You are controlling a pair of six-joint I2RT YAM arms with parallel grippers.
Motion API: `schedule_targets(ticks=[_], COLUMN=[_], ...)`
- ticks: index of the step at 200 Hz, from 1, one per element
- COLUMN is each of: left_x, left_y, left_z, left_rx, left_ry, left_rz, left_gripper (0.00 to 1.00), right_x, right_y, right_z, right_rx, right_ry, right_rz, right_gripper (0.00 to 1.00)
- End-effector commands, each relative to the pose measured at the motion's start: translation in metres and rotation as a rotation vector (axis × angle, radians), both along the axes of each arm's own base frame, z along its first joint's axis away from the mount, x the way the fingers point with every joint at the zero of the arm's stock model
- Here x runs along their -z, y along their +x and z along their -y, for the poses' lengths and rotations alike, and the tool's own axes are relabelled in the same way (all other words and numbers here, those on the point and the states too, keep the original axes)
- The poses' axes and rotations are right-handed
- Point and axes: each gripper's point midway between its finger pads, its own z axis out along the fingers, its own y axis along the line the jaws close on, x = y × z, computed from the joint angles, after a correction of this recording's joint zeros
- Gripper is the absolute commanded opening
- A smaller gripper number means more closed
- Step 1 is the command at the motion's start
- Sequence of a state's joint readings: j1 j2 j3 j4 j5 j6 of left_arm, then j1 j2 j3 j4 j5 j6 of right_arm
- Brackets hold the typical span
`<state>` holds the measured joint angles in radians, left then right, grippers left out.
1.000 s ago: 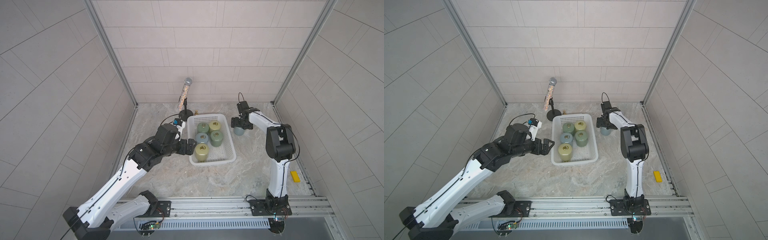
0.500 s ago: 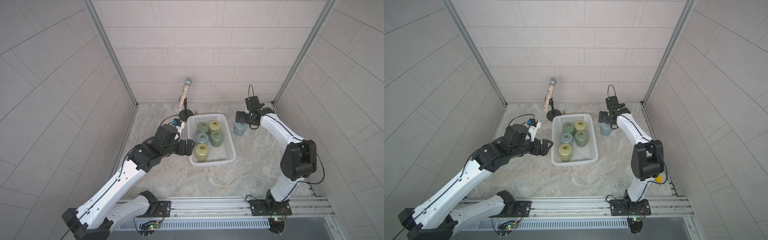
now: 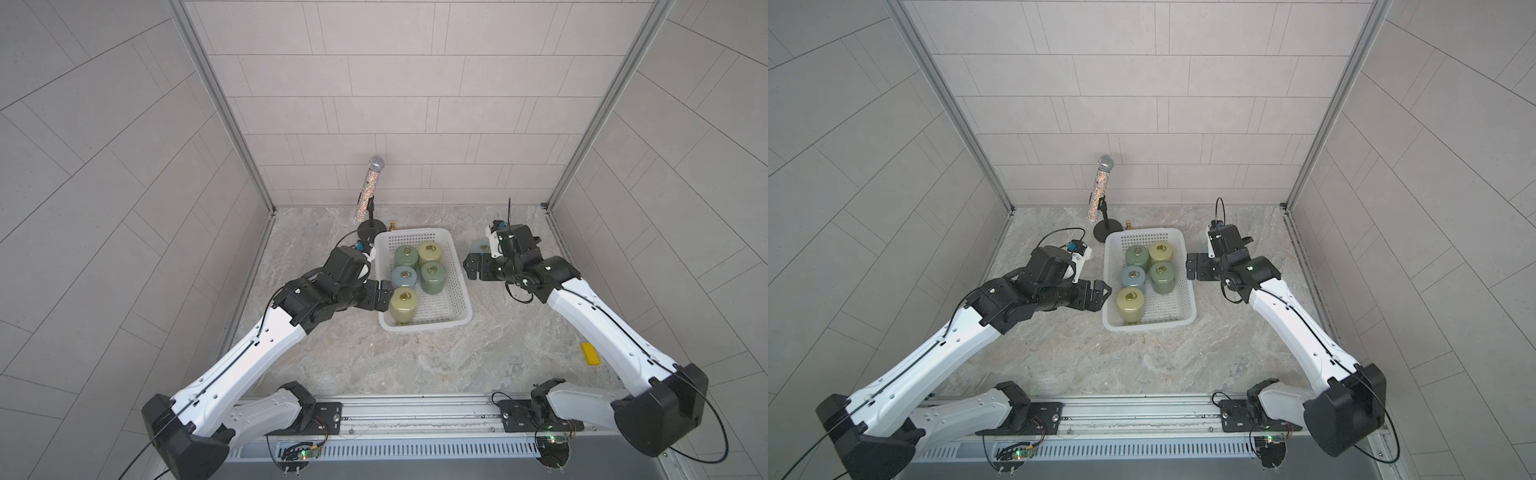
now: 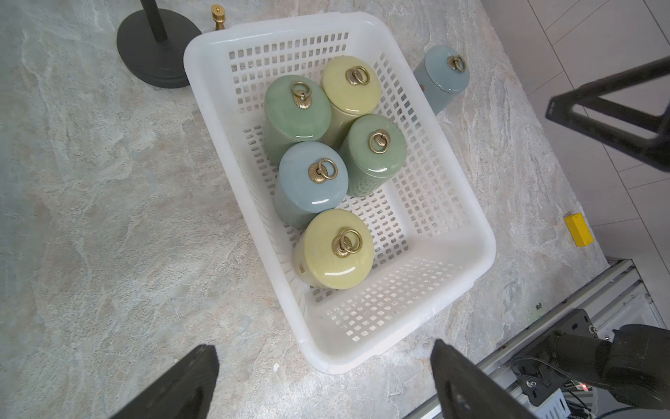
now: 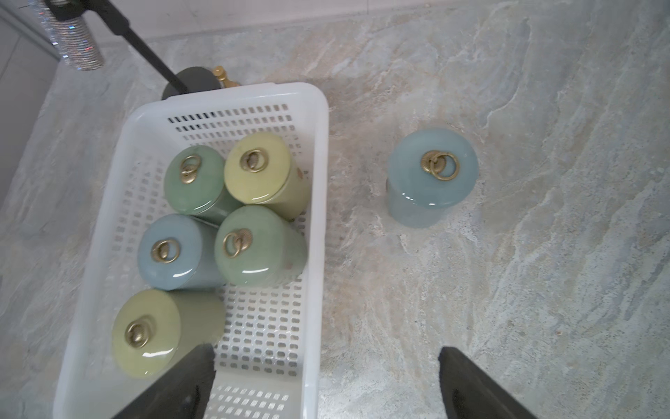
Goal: Take the tea canister out of the basket
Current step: Pick up the tea canister from the basket.
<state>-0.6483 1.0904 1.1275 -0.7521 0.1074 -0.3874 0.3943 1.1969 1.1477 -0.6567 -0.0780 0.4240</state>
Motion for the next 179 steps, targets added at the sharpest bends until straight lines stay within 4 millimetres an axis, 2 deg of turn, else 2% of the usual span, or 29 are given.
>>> schedule_targets(ticks=[1, 32, 57, 90, 130, 179], left_x=[-0.008, -0.017, -0.024, -0.025, -0.028, -0.030], left_y=[0.002, 0.001, -0.002, -0.008, -0.012, -0.018], left_z=[0.005, 0.006, 0.004, 0.001, -0.003, 0.003], left_rx=[-0.003, -0.016, -0.027, -0.041, -0.047, 0.002], left_ry=[-0.041, -0.094, -0.126, -0.158, -0.172, -0.187], left_rz=[0.024, 0.046, 0.063, 0.067, 0.076, 0.072], left_gripper=[1.00, 1.00, 1.00, 1.00, 1.00, 1.00], right_x=[0.003, 0.016, 0.026, 0.049, 0.083, 0.108], right_y=[-0.014, -0.016, -0.008, 0.006, 0.025, 0.047], right_z=[-0.007, -0.031, -0.054, -0.077, -0.092, -0.098], right_rx=[-0.028, -0.089, -0.121, -0.148, -0.149, -0.114], right_ry=[-0.045, -0.117, -0.152, -0.190, -0.229, -0.280], right_rz=[-0.002, -0.026, -0.036, -0.090, -0.159, -0.205], right_gripper=[1.00, 1.00, 1.00, 1.00, 1.00, 1.00])
